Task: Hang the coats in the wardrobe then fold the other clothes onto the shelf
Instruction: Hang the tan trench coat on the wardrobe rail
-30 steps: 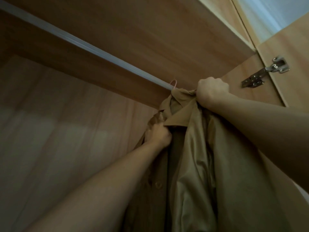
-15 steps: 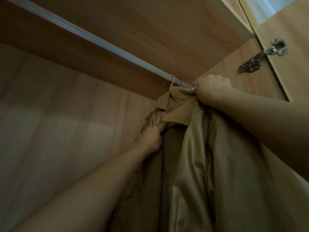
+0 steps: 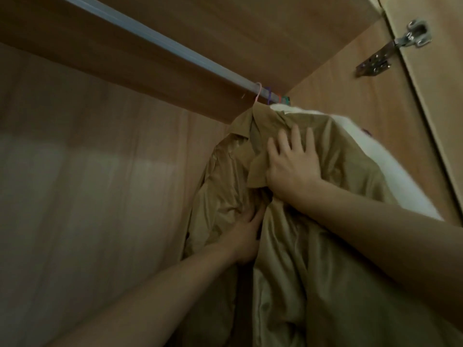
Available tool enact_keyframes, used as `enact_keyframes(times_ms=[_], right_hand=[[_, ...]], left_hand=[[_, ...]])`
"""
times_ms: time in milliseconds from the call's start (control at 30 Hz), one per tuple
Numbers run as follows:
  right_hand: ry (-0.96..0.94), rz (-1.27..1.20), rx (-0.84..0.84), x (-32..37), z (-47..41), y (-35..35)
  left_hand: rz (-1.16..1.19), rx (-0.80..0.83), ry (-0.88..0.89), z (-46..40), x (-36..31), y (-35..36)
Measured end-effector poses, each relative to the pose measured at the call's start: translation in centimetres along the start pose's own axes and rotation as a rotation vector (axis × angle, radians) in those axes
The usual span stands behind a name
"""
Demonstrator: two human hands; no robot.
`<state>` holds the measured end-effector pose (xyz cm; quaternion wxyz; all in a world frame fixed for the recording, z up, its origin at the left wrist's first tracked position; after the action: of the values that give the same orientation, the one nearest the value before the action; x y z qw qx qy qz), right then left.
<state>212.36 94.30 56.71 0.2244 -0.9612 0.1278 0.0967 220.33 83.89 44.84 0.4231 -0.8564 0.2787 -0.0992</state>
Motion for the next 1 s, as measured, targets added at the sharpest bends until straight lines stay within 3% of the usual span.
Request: enact_keyframes(times_ms=[100,300,500,767,1000], right_hand=[[-0.006,0.019,0.084,3.4,2.4,2.6],[-0.122,-0.017,0.207,8.5,9.1,4.6],[-0.492,-0.305,0.470,13.6,14.9,6.5],[-0.680,-0.489,0.628,14.8,21.1,4.2],[-0.807,-0.611,0.549,14.2,27.6,0.3]], left_hand=[[-0.072,-0.013,0.111,1.3,0.4,1.3],[-0.203,-0.011,0.067,6.9,2.4,1.2],[-0.491,0.232,-0.174,15.1,4.7,-0.3],[-0.476,0.379,-0.547,25.1,3.3,-3.2],[-0.537,0.458,-0.682,34.0,-1.9,-3.4]])
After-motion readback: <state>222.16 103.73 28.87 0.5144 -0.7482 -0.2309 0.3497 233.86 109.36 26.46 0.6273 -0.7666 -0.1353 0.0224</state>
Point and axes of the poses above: each hand's wrist, its own z-axis away from the middle knuckle, its own y-axis out of the palm, x = y × z, the point moved 10 cm from there along -z, towards the middle knuckle, and after that the axes turned 7 degrees about x, right-handed, at the moved point
